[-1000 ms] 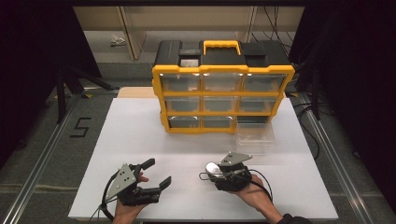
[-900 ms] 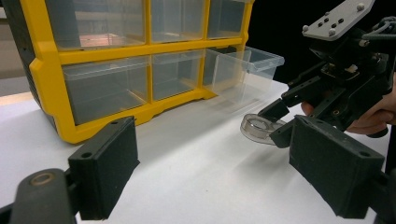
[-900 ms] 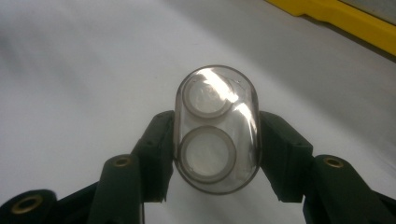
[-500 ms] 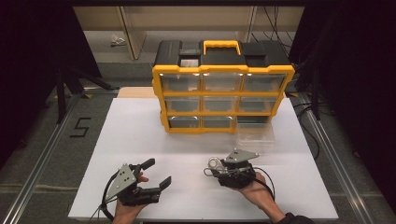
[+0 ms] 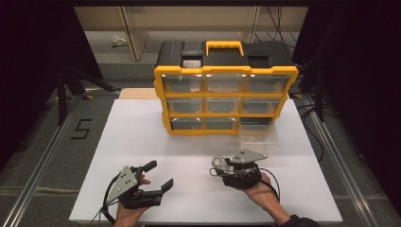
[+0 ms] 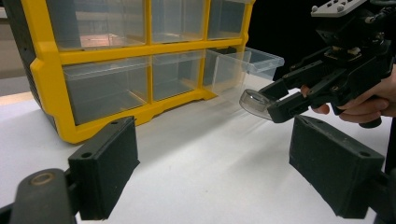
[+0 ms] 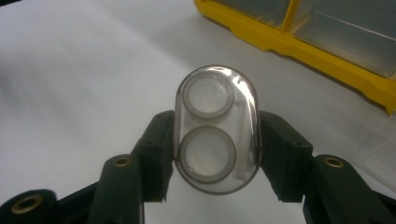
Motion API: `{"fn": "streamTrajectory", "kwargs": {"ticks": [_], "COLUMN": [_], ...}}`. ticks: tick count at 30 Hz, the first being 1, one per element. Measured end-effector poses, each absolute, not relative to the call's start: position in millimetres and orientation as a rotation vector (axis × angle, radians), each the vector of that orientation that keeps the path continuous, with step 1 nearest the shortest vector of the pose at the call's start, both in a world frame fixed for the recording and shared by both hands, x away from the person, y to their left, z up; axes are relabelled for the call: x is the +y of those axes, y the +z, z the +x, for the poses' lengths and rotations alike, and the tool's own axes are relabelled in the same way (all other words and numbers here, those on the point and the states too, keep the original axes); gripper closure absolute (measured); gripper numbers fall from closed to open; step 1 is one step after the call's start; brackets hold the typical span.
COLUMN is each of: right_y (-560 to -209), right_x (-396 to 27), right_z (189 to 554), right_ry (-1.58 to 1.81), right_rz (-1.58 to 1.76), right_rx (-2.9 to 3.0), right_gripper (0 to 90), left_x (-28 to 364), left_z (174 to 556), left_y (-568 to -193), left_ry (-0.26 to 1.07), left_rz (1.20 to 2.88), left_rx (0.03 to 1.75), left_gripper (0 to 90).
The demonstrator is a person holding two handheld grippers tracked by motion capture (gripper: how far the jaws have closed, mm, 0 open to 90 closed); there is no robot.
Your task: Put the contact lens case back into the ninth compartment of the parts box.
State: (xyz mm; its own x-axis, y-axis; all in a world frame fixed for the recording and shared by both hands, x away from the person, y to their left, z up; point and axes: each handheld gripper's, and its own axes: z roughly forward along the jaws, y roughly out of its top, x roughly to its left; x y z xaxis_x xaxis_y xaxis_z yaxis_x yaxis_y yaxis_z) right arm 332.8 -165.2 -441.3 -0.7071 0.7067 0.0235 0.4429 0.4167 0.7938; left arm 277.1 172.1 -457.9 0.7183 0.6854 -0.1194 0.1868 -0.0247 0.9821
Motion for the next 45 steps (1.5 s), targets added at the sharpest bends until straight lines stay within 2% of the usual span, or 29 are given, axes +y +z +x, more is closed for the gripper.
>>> {"fn": "streamTrajectory", "kwargs": {"ticks": [45], "right_y": [-415.3], "right_x": [-204.9], "right_z": [344.6], "right_ry": [1.317], "right_rz": [1.047], "right_rx": [2.15], "right_gripper": [49.6], "left_x": [172.5], "left_z": [276.8], "left_y": [-457.5], "left_ry": [0.462], "left_rz": [1.573], "left_rx": [0.726], "left_gripper": [15.2]}}
